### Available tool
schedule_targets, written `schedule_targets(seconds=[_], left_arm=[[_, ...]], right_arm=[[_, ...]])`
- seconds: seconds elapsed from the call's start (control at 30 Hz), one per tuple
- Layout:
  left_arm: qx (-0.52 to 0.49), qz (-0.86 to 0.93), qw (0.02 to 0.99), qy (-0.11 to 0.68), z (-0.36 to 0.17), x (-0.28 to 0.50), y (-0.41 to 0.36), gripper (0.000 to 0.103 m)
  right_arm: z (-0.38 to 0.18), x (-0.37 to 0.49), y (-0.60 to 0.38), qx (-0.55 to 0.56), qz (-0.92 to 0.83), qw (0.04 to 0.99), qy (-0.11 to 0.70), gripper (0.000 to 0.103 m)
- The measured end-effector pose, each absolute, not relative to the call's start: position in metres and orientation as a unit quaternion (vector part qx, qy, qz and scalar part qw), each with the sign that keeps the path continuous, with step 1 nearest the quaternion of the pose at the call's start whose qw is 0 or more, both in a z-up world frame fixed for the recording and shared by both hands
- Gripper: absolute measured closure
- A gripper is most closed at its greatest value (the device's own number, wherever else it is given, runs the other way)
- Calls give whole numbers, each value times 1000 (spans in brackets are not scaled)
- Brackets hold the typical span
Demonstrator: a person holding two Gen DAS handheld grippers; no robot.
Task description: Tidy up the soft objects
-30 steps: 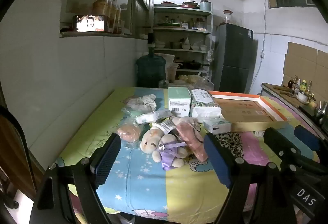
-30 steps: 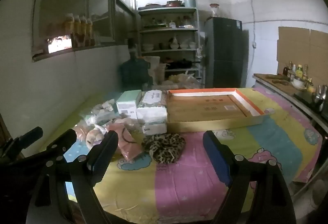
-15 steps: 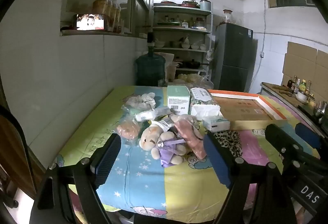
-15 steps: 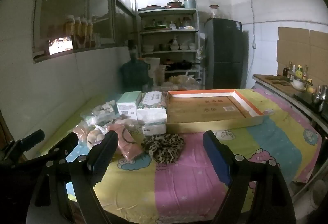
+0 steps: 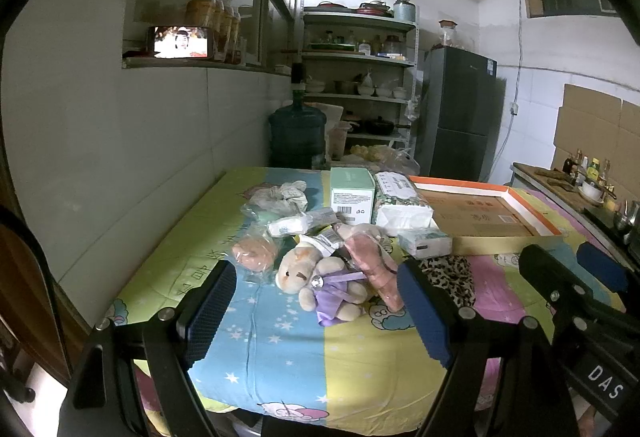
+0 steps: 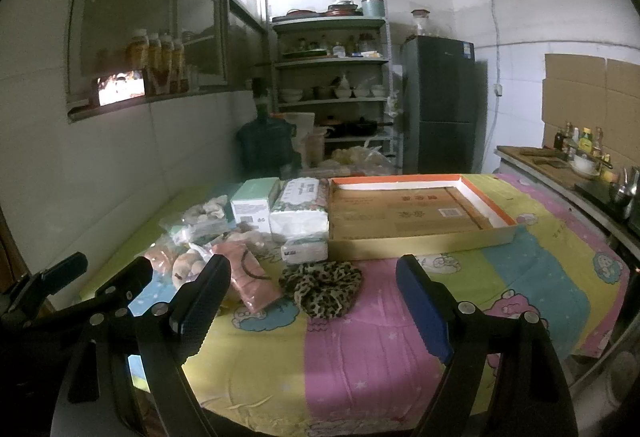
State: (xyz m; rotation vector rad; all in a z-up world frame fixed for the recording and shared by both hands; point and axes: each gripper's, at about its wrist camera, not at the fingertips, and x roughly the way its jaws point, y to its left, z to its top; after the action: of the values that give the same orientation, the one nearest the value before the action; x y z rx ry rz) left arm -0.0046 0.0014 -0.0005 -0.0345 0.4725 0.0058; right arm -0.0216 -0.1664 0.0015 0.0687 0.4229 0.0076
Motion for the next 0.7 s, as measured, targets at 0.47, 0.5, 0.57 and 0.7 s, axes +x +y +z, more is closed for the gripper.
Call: schedule_targets(seconds=[0.47,0.5,0.57,0.7], left_arm=[[-19,4,972,236,-3,-5,8,20],[-18,4,972,236,-3,-5,8,20],[-18,5,972,235,-3,-6,9,20],[-18,4,972,236,-2,-5,8,20]], right_arm=[[0,-21,-169,34,5,977,210,17],[0,-20,-169,34,5,977,209,17],[4,-25,-163,34,5,977,209,17],[3,-24,-164,34,5,977,209,17]])
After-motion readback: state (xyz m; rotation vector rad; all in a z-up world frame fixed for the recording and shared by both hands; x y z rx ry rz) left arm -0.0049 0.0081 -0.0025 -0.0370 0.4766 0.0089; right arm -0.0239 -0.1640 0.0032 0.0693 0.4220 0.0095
